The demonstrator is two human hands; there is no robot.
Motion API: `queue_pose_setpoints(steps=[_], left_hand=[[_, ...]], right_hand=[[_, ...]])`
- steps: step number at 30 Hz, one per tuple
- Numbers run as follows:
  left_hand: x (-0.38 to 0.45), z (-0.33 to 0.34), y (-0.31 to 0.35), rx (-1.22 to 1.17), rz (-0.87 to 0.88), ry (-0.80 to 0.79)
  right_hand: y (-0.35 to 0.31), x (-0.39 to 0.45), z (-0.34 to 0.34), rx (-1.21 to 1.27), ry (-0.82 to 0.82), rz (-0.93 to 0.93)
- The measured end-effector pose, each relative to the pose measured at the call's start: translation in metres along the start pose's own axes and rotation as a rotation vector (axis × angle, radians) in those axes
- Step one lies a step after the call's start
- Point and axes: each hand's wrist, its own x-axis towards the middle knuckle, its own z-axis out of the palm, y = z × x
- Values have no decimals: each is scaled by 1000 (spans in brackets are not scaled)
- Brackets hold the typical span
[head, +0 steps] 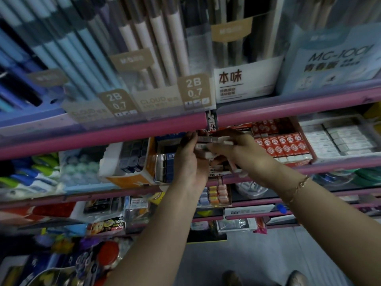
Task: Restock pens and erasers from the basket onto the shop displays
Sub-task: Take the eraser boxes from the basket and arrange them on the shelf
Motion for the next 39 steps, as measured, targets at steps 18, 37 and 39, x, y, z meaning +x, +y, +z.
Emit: queue_pose_setpoints(steps=[18,37,39], left_hand=[[1,-32,7,772,306,-97],[12,-62,27,663,238,70],[10,-63,24,652,230,94]], right_hand=[[-8,9,-19,0,217,101],[-15,35,-13,-683,7,51],[-16,38,-15,-753,-113,149]])
